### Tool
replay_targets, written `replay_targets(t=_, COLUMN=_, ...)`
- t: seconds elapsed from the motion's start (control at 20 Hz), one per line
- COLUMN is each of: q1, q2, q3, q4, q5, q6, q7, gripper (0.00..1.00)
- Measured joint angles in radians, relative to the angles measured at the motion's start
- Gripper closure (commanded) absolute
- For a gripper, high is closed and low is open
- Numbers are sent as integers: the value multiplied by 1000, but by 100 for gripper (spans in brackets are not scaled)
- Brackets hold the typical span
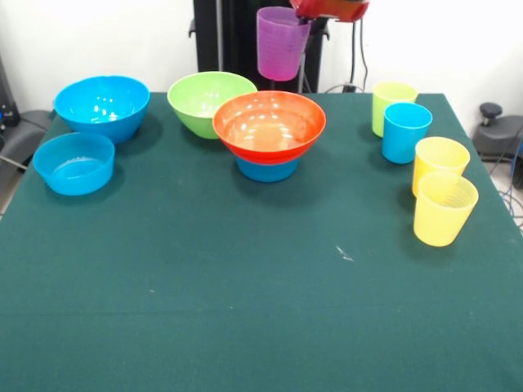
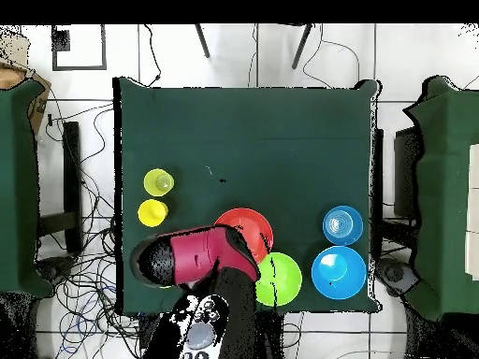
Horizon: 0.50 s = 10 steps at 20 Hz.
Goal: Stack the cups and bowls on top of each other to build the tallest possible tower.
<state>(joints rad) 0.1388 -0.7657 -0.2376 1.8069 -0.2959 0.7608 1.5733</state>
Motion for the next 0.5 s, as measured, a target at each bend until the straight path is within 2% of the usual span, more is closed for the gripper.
replay_targets(t=0.5, q1=-7, q2=2, q3=26, q4=-11, q5=8, q6=-10, q7=0, gripper=100)
